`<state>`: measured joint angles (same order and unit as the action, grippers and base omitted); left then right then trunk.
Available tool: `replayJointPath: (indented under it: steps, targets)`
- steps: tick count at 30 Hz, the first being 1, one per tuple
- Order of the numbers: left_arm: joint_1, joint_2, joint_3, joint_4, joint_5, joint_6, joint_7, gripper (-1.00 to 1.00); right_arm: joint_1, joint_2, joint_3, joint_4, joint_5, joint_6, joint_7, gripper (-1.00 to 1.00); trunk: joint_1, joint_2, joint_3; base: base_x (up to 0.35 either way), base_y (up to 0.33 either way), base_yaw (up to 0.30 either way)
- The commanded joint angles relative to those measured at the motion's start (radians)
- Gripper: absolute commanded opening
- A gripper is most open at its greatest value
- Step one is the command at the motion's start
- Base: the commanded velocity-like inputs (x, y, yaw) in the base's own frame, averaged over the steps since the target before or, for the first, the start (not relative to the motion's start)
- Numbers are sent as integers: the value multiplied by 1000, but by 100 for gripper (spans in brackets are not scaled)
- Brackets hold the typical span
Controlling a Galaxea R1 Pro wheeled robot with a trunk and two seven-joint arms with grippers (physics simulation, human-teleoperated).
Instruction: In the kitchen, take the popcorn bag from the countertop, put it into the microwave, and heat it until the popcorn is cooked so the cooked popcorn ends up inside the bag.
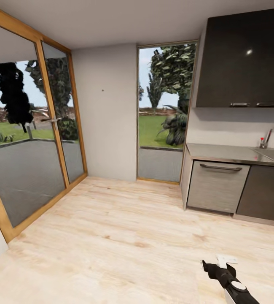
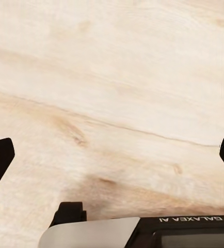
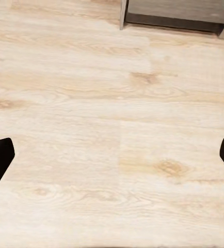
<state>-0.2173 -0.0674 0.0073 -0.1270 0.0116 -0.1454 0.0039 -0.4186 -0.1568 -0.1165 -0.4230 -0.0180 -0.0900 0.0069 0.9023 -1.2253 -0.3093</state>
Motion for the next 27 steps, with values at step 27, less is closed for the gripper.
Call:
replayJointPath:
  steps: [27]
  targets:
    - [0,7,3,3,1,-3,-2,100,0,-3,-9,-2,-3,-4,0,100,-31,55,40,69,-38,-297]
